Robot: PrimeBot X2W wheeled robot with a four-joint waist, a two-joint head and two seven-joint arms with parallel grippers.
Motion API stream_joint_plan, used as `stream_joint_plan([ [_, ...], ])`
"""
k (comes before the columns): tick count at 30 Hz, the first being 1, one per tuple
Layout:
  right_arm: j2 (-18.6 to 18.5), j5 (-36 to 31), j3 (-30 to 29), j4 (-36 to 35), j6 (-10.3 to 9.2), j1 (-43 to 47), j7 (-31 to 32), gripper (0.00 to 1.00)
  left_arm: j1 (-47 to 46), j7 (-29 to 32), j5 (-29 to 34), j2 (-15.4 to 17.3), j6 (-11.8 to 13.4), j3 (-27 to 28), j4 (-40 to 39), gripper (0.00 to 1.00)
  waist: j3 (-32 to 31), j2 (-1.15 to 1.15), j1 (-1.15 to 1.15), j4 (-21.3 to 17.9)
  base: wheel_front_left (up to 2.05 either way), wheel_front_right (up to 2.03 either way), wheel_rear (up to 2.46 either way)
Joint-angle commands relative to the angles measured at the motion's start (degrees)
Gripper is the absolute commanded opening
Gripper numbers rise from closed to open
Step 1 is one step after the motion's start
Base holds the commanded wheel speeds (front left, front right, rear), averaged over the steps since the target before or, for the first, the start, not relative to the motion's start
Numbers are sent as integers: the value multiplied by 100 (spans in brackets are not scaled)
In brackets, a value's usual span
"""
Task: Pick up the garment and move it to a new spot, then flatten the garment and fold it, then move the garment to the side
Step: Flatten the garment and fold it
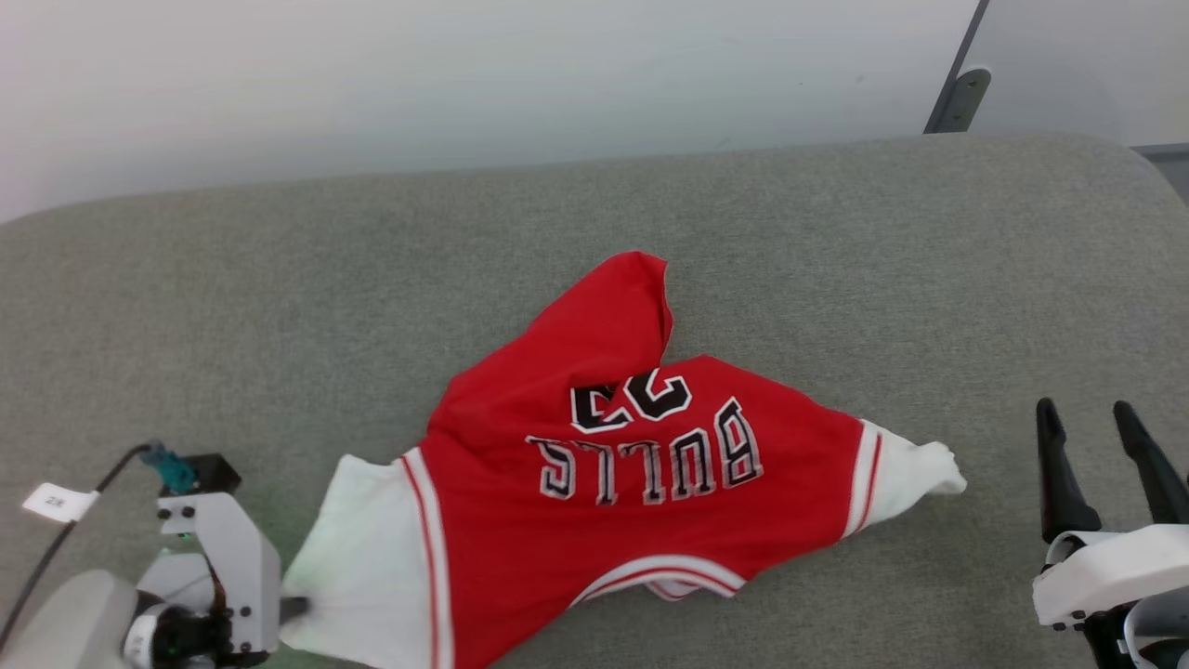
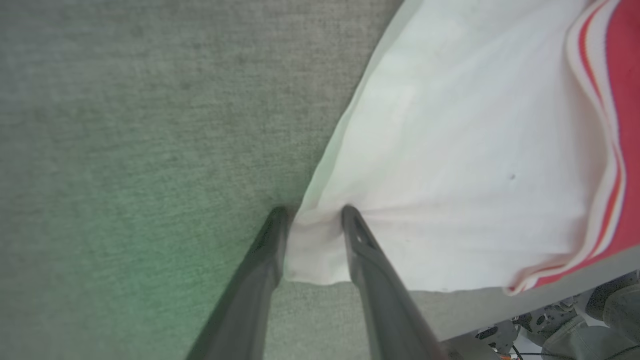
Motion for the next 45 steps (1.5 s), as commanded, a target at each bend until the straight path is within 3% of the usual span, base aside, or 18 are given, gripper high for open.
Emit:
stream_joint_plan([
  [1, -25, 63, 24, 8, -8, -42, 85, 100, 76, -37, 20, -133, -45, -125, 146, 0, 15, 0, 0, 20, 0, 0, 0],
  [10, -177, 413, 211, 203, -8, -42, 1099, 100, -295, -631, 207, 46, -99, 48, 272, 0, 87, 0, 0, 158, 0, 0, 0],
  [18, -440, 841, 496, 661, -8, -296, 2401, 100, -405, -741, 191, -66, -148, 12, 297, 0, 153, 0, 0, 326, 0, 0, 0],
  [26, -609, 965, 773, 1459, -8, -689, 3112, 100, -494, -753, 234, -241, -159, -128, 202, 0, 208, 0, 0, 518, 0, 0, 0],
  [27, -628, 952, 794, 1608, -8, -722, 3193, 55, -505, -756, 234, -253, -162, -137, 195, 0, 210, 0, 0, 540, 0, 0, 0],
  [28, -621, 973, 800, 1733, -8, -764, 3254, 16, -518, -767, 249, -257, -164, -152, 186, 0, 212, 0, 0, 559, 0, 0, 0],
  [29, -649, 962, 846, 1856, -8, -804, 3336, 0, -532, -773, 256, -272, -161, -162, 172, 0, 213, 0, 0, 579, 0, 0, 0],
  [36, -648, 1247, 768, 2028, -8, -1096, 3557, 0, -710, -783, 255, -246, -128, -131, -25, 0, 112, 0, 0, 663, 0, 0, 0],
  [45, -645, 2149, 613, 1136, -8, -1855, 4149, 0, -1511, -369, 310, -80, -21, -99, -902, 0, -298, 0, 0, 690, 0, 0, 0],
])
